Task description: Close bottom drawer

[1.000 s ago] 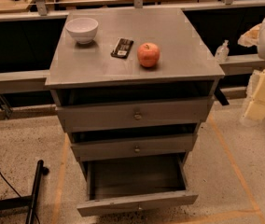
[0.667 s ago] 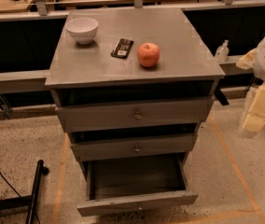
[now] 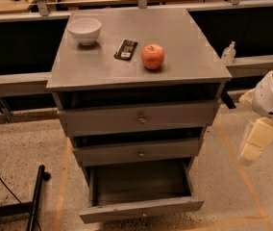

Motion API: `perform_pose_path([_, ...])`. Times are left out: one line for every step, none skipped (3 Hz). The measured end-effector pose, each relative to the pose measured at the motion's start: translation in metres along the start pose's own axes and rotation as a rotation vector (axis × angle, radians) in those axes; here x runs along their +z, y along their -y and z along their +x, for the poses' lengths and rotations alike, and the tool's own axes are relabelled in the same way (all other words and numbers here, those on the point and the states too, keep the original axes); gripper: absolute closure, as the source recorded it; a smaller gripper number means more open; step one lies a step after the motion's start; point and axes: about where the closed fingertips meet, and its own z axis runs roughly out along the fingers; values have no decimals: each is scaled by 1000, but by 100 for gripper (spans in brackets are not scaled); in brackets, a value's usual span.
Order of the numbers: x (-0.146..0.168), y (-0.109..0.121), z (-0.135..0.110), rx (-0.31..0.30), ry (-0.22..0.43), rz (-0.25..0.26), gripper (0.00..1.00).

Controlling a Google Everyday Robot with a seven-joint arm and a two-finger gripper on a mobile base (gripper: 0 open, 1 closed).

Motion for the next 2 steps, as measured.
perform_pose_path([20,3,-3,-29,-1,-63,0])
perform_pose_path([104,7,-13,15,-14,-160,0])
